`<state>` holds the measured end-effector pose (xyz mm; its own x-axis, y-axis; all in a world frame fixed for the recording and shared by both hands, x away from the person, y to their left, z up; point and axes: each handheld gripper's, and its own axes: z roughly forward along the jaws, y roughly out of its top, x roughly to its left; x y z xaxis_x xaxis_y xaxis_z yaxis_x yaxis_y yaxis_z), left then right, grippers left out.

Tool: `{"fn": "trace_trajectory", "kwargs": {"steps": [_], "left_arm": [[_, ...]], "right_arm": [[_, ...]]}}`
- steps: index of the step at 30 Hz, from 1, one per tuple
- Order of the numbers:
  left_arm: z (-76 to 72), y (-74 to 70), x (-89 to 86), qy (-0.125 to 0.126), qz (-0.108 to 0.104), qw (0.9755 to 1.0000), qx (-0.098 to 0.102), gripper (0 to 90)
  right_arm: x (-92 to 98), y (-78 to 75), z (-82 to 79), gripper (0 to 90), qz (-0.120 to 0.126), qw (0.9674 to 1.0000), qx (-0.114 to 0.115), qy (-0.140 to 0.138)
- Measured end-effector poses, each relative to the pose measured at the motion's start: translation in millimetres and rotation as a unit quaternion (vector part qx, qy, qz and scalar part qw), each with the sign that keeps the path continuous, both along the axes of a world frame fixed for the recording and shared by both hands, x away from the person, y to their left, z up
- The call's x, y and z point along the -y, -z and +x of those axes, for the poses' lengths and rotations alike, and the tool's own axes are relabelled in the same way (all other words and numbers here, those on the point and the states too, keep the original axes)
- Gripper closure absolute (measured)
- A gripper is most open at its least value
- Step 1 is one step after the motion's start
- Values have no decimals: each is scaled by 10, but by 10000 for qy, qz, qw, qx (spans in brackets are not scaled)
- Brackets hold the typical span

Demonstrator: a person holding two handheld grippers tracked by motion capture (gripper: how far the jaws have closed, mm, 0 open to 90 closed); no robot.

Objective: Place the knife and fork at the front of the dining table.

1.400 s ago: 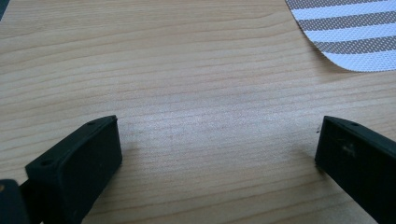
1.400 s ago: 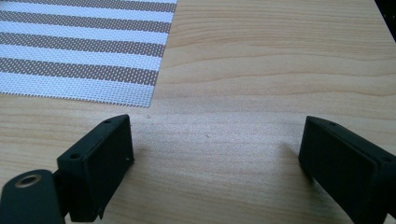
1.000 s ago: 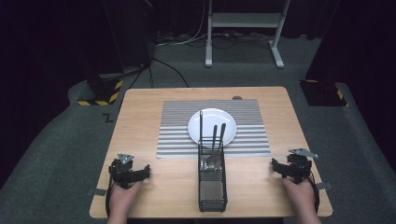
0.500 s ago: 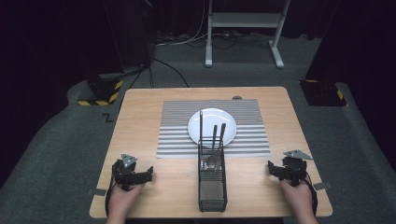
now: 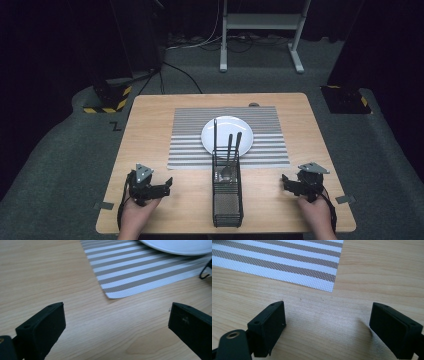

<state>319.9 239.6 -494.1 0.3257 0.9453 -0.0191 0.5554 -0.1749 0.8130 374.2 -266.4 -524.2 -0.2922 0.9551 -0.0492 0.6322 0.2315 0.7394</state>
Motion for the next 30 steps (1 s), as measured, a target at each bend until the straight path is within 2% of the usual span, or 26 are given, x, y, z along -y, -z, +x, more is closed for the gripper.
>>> {"fn": "trace_trajectory", "kwargs": {"steps": [4, 12, 17, 23, 26, 30], "left_arm": [[-27, -67, 138, 134, -118, 9998, 108, 14], [-57, -186, 356, 452, -405, 9975, 363, 14], [-51, -287, 470, 531, -595, 9959, 418, 15], [-27, -414, 568, 574, -679, 9942, 609, 10], [-11, -474, 595, 596, -748, 9923, 785, 9], [0, -551, 644, 778, -955, 9869, 1040, 9]], "right_arm": [[19, 3, 14, 131, 123, 9999, -86, 29], [16, 5, 14, 129, 147, 9998, -103, -2], [19, 5, 14, 130, 167, 9998, -108, -12], [21, 5, 16, 130, 180, 9998, -110, -31], [23, 5, 19, 130, 181, 9998, -113, -48], [23, 5, 19, 130, 181, 9998, -112, -49]]}}
